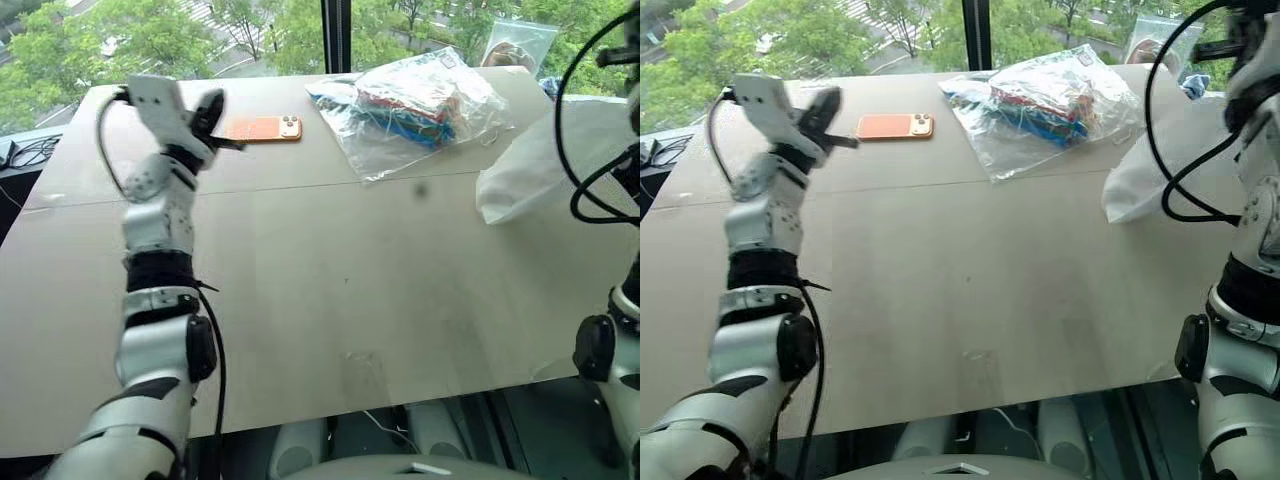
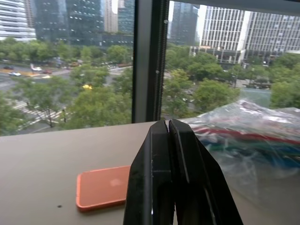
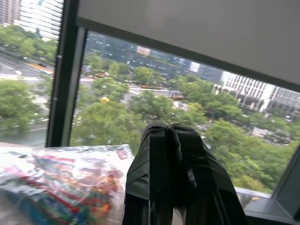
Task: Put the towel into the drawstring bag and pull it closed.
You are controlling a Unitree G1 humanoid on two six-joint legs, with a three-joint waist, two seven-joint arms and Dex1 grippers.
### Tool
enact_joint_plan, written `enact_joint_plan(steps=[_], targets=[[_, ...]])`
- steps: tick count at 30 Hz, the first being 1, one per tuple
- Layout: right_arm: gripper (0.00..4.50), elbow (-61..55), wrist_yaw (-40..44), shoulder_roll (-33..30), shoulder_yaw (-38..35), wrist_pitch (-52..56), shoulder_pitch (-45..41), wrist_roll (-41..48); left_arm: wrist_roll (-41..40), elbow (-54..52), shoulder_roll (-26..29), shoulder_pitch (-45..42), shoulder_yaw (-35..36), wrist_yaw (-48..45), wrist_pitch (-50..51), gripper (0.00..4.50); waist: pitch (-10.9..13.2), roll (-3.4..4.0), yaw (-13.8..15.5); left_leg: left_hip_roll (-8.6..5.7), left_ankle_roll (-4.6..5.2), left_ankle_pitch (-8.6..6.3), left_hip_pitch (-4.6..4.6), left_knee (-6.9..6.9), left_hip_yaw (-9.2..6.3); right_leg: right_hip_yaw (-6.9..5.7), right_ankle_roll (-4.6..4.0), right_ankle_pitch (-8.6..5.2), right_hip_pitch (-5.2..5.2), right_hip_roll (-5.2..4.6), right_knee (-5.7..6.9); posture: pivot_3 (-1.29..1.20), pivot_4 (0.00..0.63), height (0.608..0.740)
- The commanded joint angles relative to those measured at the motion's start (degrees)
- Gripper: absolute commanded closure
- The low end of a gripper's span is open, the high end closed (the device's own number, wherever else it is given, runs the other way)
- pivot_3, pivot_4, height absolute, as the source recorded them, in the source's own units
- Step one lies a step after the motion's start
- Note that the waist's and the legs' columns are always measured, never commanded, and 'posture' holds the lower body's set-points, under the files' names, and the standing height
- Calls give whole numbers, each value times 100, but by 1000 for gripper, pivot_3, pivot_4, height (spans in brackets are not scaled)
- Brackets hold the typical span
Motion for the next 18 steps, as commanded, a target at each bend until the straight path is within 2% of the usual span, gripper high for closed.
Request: enact_joint_plan(steps=[1, 5, 7, 12, 17, 18], targets=[[4500, -392, 105, 124, -25, 152, -713, 483, -263, -823, -36, 110, 43, 58, 432, 4461, 1, 2, -22, -1, 0, 0, 0, 0, 0, 3, 0, 0, -1, 1, 0, 0, 150, 740], [4500, -171, 222, 595, -52, 347, -1925, 1295, -524, -1403, -268, 302, -123, -59, 894, 4461, 4, 10, -4, 1, 1, 0, 9, -3, -2, 7, -1, 0, -3, 6, 7, 0, 150, 740], [4500, -134, 331, 593, -57, 451, -2097, 1504, -566, -1627, -292, 381, -151, -70, 1029, 4461, 1, 7, 11, 2, 1, -1, 9, -3, -7, 2, -2, 0, -1, 9, 6, 0, 150, 740], [4500, -407, 390, 536, -211, 894, -1770, 2078, -966, -2151, -203, 605, -154, -319, 1683, 4461, -3, -1, 23, 1, 24, -14, 3, 5, -4, 4, 0, 1, 8, -1, -4, 0, 150, 740], [4500, -1124, 448, 517, -334, 1610, -1154, 3053, -1291, -2291, 64, 671, -15, -651, 2122, 4461, -1, 2, 20, 5, 24, -14, 2, 8, -9, 1, 1, 2, 4, 4, 3, 0, 150, 740], [4500, -1245, 412, 503, -307, 1686, -1038, 3138, -1331, -2281, 138, 674, -3, -740, 2173, 3922, -2, 2, 16, 6, 24, -14, 3, 6, -11, 0, 1, 2, 3, 6, 3, 0, 150, 740]])
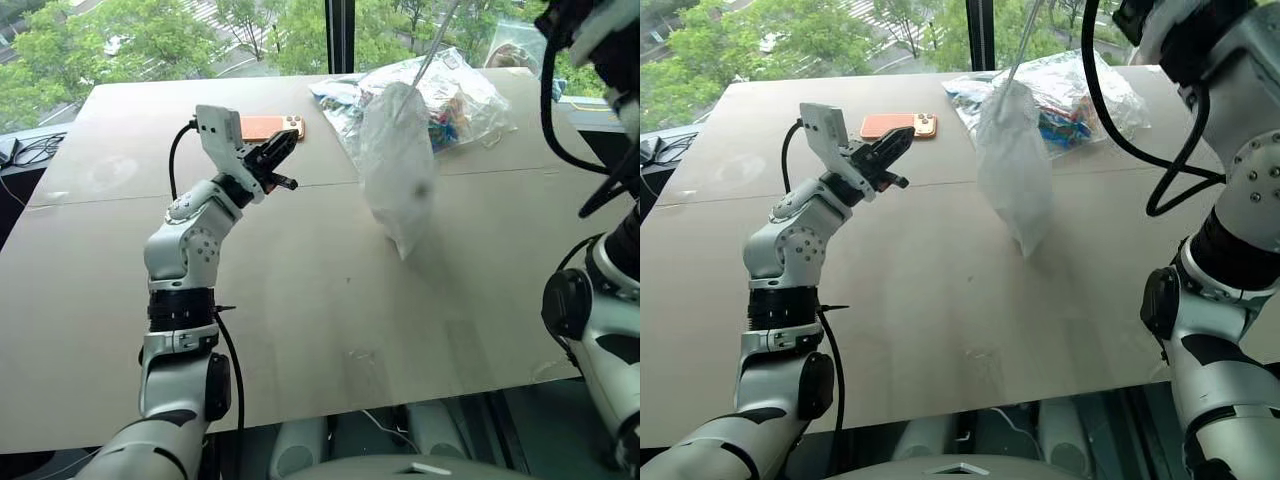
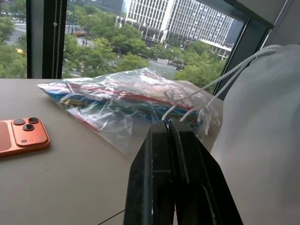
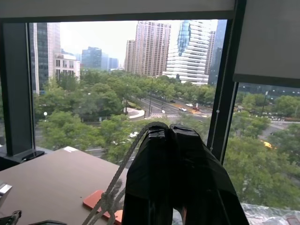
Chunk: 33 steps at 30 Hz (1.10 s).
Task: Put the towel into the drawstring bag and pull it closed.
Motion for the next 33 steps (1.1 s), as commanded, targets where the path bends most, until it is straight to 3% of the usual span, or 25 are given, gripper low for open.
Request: enact_joint_plan(steps=[1, 3, 6, 13, 21, 33], targets=[[4500, -678, -53, -94, -74, 328, 293, 556, -251, -160, 319, -42, 117, -371, 223, 3639, 0, 0, -20, 0, 0, 0, 1, 0, 0, 0, 0, 0, 0, 2, 0, 0, 150, 740], [4500, -881, -161, -8, -108, 501, 417, 953, -399, -22, 622, -81, 51, -798, 548, 2678, 1, 1, -42, 0, 1, 0, 5, 0, 6, 7, 0, 0, 0, 3, 4, 0, 150, 740], [4500, -1061, -311, 23, -121, 616, 534, 1355, -493, 106, 1008, -146, -131, -1392, 908, 2678, 1, 2, -39, -2, 2, -1, 11, 1, 10, 13, 0, 0, -1, 5, 14, 0, 150, 740], [4500, -1143, -702, -108, -139, 557, 676, 1926, 819, 1052, 1049, -498, -799, -1598, -690, 2678, 1, 1, 23, -12, 3, -2, 4, 20, 7, 8, 0, 0, 4, 2, 15, 0, 150, 740], [4500, -1096, -996, -406, -78, 393, 738, 2396, 1951, 2907, 260, -1263, -1298, -1136, -2443, 2678, 0, 0, 17, -13, 4, -3, -1, 22, 10, 2, 0, 0, 3, 2, 16, 0, 150, 740], [4500, -1143, -1475, -791, 71, 121, 866, 2858, 2322, 4723, -362, -2128, -1215, -799, -3394, 2678, 1, 0, 7, -10, 7, -4, -1, 23, 6, 5, 1, 1, 1, 1, 16, 0, 150, 740]])
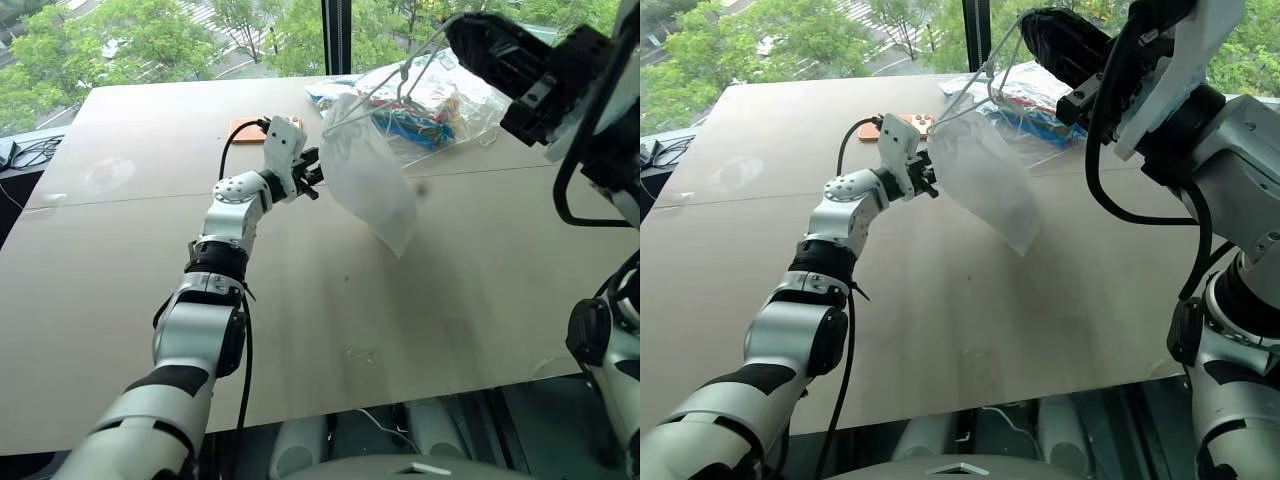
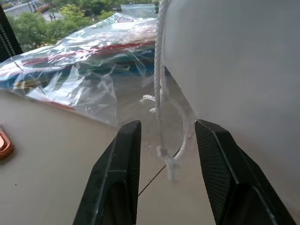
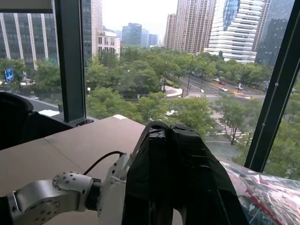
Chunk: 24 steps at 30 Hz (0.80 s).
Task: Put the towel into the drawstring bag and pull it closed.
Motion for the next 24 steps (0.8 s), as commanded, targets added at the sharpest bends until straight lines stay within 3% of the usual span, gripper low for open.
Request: enact_joint_plan(steps=[1, 3, 5, 9, 17, 24], targets=[[4500, -148, -139, -137, 2, -244, 28, 172, 177, 447, -131, -397, 70, 150, -508, 2903, 0, 0, 10, 0, 0, 0, -1, 0, 0, 0, 0, 0, 0, -1, 0, 0, 150, 740], [4500, -150, -186, -197, 32, -305, 58, 204, 158, 718, -239, -535, 144, 156, -627, 3447, 0, 0, 20, -1, 1, 0, -2, 1, 0, 0, 0, 0, 0, -1, -1, 0, 150, 740], [4500, -147, -228, -271, 59, -365, 91, 237, 145, 894, -308, -625, 207, 132, -753, 4391, 0, -1, 13, -1, 3, -2, -3, 2, 1, 0, 1, 0, 1, -3, -3, 0, 150, 740], [4500, -139, -354, -412, 14, -492, 212, 265, 157, 1247, -246, -807, 469, 574, -1041, 4456, 1, -1, -5, 1, 5, -3, -4, 2, 1, 0, 1, 1, 0, -2, -4, 0, 150, 740], [4500, 805, -726, -1386, -518, -1124, 462, -1527, 265, 1365, 597, -1244, 1066, 2179, -1841, 4456, 2, -3, 16, 9, 5, -3, -4, 2, 3, 1, 3, 1, -1, -5, -5, 0, 150, 740], [4500, 1480, -350, -1920, -708, -1663, 688, -2450, 257, 1077, 1085, -1047, 1257, 2472, -2048, 4456, 2, -3, 47, 8, 12, -7, -9, 1, 14, 0, 7, 4, 1, -6, -21, 0, 150, 740]])
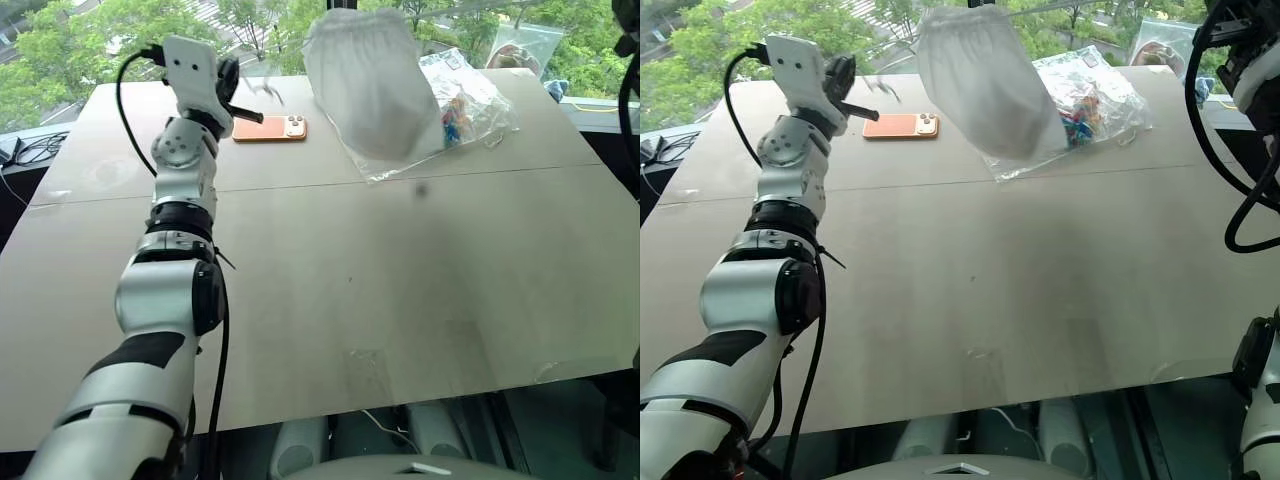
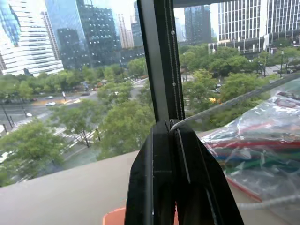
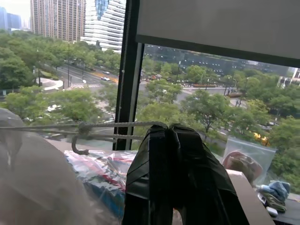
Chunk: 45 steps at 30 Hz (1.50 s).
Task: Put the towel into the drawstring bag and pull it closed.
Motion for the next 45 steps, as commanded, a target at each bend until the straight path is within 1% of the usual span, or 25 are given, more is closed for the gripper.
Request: enact_joint_plan(steps=[1, 6, 8, 10, 13, 15, 17, 19, 22, 23, 24, 26, 28, 30, 32, 34, 36, 37, 38, 39, 40, 42, 43, 45], targets=[[4500, 432, -145, -284, -451, -468, -7, -784, -80, -255, 326, 138, 270, 236, 33, 4456, 0, 0, -2, 0, 0, 0, -1, 0, 2, -1, 0, 0, 0, 0, 0, 0, 150, 740], [4500, 1260, -328, -282, -668, -907, 95, -1477, -148, -498, 449, 377, 386, 272, 244, 4456, 0, 0, -16, -2, 0, 0, -1, 1, 8, 1, 1, 1, 0, 0, -1, 0, 150, 740], [4500, 1638, -291, -338, -759, -1100, 199, -1698, -114, -619, 598, 567, 421, 284, 209, 4456, 0, 0, -23, -3, -1, 0, -1, 0, 10, 1, 1, 1, -1, 1, -1, 0, 150, 740], [4500, 1773, -146, -409, -732, -1189, 365, -1817, -95, -883, 734, 772, 428, 188, 158, 4456, 0, 0, -42, -2, -1, 1, -1, 0, 10, 1, 1, 1, -1, 2, -2, 0, 150, 740], [4500, 1643, 42, -374, -697, -1169, 594, -1767, -272, -1529, 822, 1169, 491, -159, 259, 4456, 0, 0, -65, 1, -1, 1, 0, -1, 8, 6, 1, 1, -2, 2, -1, 0, 150, 740], [4500, 1481, 207, -323, -711, -1095, 797, -1660, -465, -2204, 850, 1619, 553, -403, 472, 4456, 0, 1, -59, 5, -2, 1, 5, -2, 7, 14, 1, 1, -3, 3, 2, 0, 150, 740], [4500, 1220, 496, -288, -669, -1105, 1127, -1563, -721, -3107, 871, 2270, 573, -701, 797, 4456, -1, 2, -52, 7, -2, 1, 7, -2, 7, 16, 1, 1, -2, 2, 2, 0, 150, 740], [4500, 722, 1083, -198, -598, -907, 1629, -1106, -1020, -4176, 863, 3109, 550, -989, 1277, 4456, -1, 2, -52, 9, -2, 1, 8, -2, 7, 18, 1, 1, 0, 2, 1, 0, 150, 740], [4500, -530, 2246, -182, -330, -546, 3034, -278, -1484, -5539, 801, 4390, 484, -1289, 2112, 4456, -2, 2, -46, 13, -2, 0, 12, -8, 6, 22, 1, 1, 3, 2, -4, 0, 150, 740], [4500, -860, 2416, -112, -290, -423, 3462, -25, -1617, -5857, 771, 4740, 457, -1341, 2384, 4456, -2, 2, -42, 16, -1, 0, 12, -8, 4, 21, 1, 0, 4, 2, -5, 0, 150, 740], [4500, -1144, 2467, 25, -120, -412, 3951, 7, -1756, -6170, 724, 5174, 354, -1466, 2634, 4456, -2, 2, -29, 18, -1, 0, 14, -8, 3, 19, 1, 0, 7, 2, -4, 0, 150, 740], [4500, -1474, 2507, 175, 395, -607, 4705, -372, -1970, -6606, 645, 5875, 181, -1603, 3190, 4456, -5, 5, -17, 20, 0, -1, 14, -6, -1, 13, 1, 0, 9, 2, -3, 0, 150, 740], [4500, -1570, 2518, 223, 780, -808, 5055, -772, -2088, -6889, 612, 6237, 119, -1693, 3488, 4456, -4, 7, -19, 19, 1, -2, 31, 6, 3, 17, 1, -2, 27, 2, -3, 0, 150, 740], [4500, -1523, 2472, 284, 1126, -1007, 5165, -1184, -2149, -7102, 596, 6430, 86, -1755, 3679, 4456, -4, 6, -22, 20, 2, -2, 27, 33, 3, 16, -13, -11, 28, 6, -2, 0, 150, 740], [4500, -1302, 2304, 506, 1424, -1177, 5058, -1539, -2208, -7269, 575, 6506, 23, -1797, 3906, 4456, -5, 3, -18, 24, 2, 1, 31, 53, 3, 15, -3, -11, 36, 11, -2, 0, 150, 740], [4500, -1037, 2267, 588, 1668, -1438, 5001, -1989, -2240, -7360, 569, 6538, -16, -1873, 4074, 4456, -5, 4, -20, 30, -1, 12, 51, 55, 4, 14, -6, -9, 51, 16, -1, 0, 150, 740], [4500, -886, 2322, 606, 1694, -1715, 5063, -2308, -2381, -7491, 649, 6671, 30, -2095, 4221, 4456, -5, 5, -20, 32, -3, 14, 79, 54, 5, 14, -7, -8, 77, 16, -1, 0, 150, 740], [4500, -890, 2416, 627, 1559, -1786, 5159, -2269, -2491, -7581, 707, 6807, 137, -2264, 4224, 4456, -5, 6, -24, 33, -3, 14, 99, 51, 9, 15, -7, -8, 93, 15, 0, 0, 150, 740], [3848, -935, 2534, 595, 1417, -1871, 5294, -2252, -2654, -7678, 772, 6950, 264, -2418, 4309, 3910, -5, 6, -25, 34, -4, 14, 107, 46, 10, 17, -8, -9, 98, 15, 0, 0, 150, 740], [3588, -1006, 2670, 543, 1245, -1979, 5485, -2254, -2760, -7768, 871, 7124, 389, -2582, 4342, 3647, -5, 6, -24, 34, -4, 13, 106, 40, 11, 18, -8, -9, 96, 15, 0, 0, 150, 740], [3066, -1096, 2809, 524, 1047, -2074, 5703, -2213, -2862, -7842, 945, 7287, 537, -2675, 4391, 3127, -5, 6, -22, 33, -5, 12, 104, 31, 13, 20, -9, -9, 90, 15, 0, 0, 150, 740], [2129, -1297, 3099, 518, 670, -2251, 6136, -2097, -2966, -7939, 1062, 7553, 783, -2763, 4444, 2225, -5, 6, -10, 32, -8, 9, 99, 14, 13, 23, -12, -11, 81, 17, -3, 0, 150, 740], [1588, -1461, 3336, 526, 354, -2315, 6464, -1937, -2983, -7994, 1118, 7723, 957, -2762, 4463, 1718, -5, 6, -1, 32, -9, 8, 98, 12, 11, 24, -16, -13, 80, 18, -3, 0, 150, 740], [660, -1724, 3749, 560, -162, -2517, 7064, -1786, -2977, -8097, 1193, 8066, 1254, -2819, 4417, 814, -6, 7, 27, 32, -8, 3, 95, 9, 11, 24, -20, -19, 79, 18, -4, 0, 150, 740]])
